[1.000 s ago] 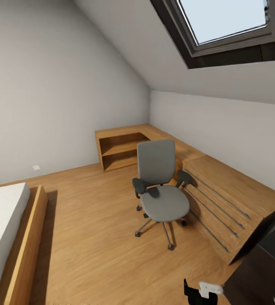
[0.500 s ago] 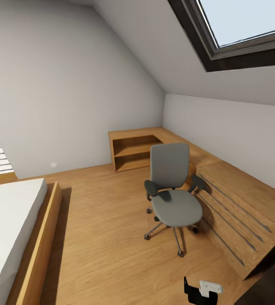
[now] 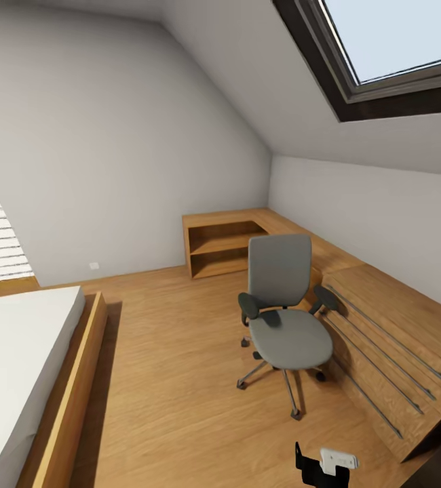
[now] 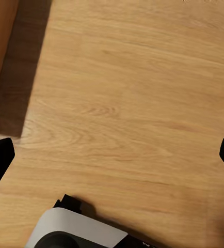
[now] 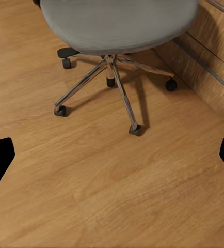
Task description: In the bedroom, organize the workspace by keeping the computer under the desk, ensuring the monitor is on the desk, placing the keyboard on the desk next to the monitor, placing the mouse on the desk next to the keyboard, moving the folder from the swivel chair onto the desk next to the mouse, stacking the notebook on top of the folder with the pen on top of the notebook, and positioning the swivel chair next to the desk.
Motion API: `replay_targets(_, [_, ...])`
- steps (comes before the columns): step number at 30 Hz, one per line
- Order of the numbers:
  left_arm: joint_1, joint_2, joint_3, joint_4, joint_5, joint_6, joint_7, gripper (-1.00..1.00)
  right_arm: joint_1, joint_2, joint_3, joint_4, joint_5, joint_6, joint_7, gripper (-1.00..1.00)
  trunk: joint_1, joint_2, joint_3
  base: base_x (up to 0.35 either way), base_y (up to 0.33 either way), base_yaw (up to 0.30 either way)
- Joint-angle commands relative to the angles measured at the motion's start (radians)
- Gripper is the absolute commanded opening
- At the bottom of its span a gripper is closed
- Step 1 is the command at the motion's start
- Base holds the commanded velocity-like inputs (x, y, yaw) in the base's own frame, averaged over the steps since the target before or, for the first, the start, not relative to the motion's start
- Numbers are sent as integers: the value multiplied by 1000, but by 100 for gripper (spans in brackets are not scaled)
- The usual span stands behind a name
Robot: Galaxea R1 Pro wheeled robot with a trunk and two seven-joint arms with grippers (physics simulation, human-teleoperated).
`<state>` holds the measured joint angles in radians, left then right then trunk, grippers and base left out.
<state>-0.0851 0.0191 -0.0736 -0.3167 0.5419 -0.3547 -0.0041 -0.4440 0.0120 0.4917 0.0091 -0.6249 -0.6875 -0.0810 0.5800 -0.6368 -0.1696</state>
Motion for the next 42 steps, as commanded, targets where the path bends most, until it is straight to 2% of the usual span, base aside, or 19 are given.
replay_targets(1, [-1, 1, -8, 1, 10, -4, 0, 100, -1, 1, 9, 2, 1, -3, -8, 100, 0, -1, 0, 0, 0, 6])
replay_targets(15, [-1, 1, -9, 1, 10, -4, 0, 100, -1, 1, 11, 2, 11, -4, -6, 100, 0, -1, 22, 0, 0, 36])
replay_targets(18, [-1, 1, -8, 1, 10, -4, 0, 100, -1, 1, 11, 2, 31, -4, -5, 100, 0, -1, 26, 0, 0, 182])
replay_targets(19, [-1, 1, -8, 1, 10, -4, 0, 100, -1, 2, 11, 2, 53, -4, -5, 100, 0, -1, 27, 0, 0, 221])
replay_targets(25, [-1, 1, -8, 1, 10, -4, -1, 100, -1, 2, 10, 3, 117, -4, -6, 100, 0, -1, 31, 0, 0, 249])
replay_targets(30, [-1, 1, -9, 1, 10, -4, -1, 100, -1, 2, 10, 3, 133, -4, -6, 100, 0, -1, 33, 0, 0, 268])
replay_targets(42, [-1, 1, -8, 1, 10, -4, -1, 100, -1, 2, 10, 4, 139, -4, -5, 100, 0, -1, 38, 0, 0, 273])
